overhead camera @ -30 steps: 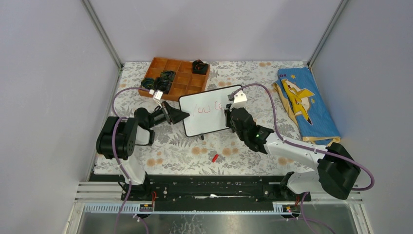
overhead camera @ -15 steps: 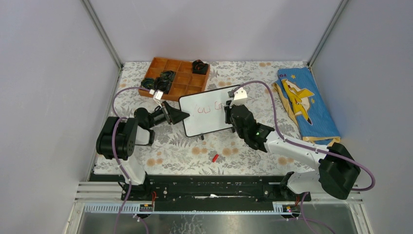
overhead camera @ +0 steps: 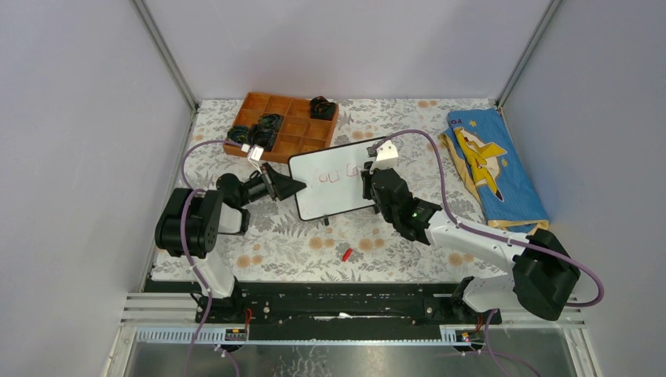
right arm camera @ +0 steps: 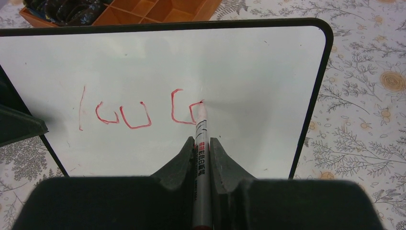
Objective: Write a sentence on the whiteboard
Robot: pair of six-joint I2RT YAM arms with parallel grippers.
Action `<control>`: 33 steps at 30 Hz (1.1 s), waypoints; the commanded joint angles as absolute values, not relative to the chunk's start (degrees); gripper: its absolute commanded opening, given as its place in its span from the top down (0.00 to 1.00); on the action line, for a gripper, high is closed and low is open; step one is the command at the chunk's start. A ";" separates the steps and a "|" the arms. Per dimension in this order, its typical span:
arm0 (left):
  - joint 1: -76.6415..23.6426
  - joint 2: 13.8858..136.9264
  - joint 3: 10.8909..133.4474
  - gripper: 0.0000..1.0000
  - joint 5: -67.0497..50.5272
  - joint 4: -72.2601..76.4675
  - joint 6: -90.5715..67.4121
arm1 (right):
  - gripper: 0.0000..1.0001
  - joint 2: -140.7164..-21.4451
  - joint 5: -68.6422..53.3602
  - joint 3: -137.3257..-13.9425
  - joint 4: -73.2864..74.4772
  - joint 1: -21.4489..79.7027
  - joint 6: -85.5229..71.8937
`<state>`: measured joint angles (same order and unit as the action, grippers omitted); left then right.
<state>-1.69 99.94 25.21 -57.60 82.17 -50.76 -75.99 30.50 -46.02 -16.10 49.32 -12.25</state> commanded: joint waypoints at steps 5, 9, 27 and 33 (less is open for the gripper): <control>-2.29 98.33 25.70 0.53 -58.01 82.27 -49.48 | 1.00 -75.47 31.21 -45.12 -17.14 48.70 -13.17; -2.29 98.28 25.74 0.53 -57.92 82.01 -49.31 | 1.00 -74.87 31.02 -43.87 -16.88 48.76 -13.86; -2.55 98.10 25.69 0.53 -57.83 81.47 -48.96 | 1.00 -70.23 31.94 -44.99 -17.67 48.26 -13.07; -2.55 98.17 25.75 0.53 -57.83 81.21 -48.77 | 1.00 -71.94 30.58 -45.73 -18.06 47.44 -14.09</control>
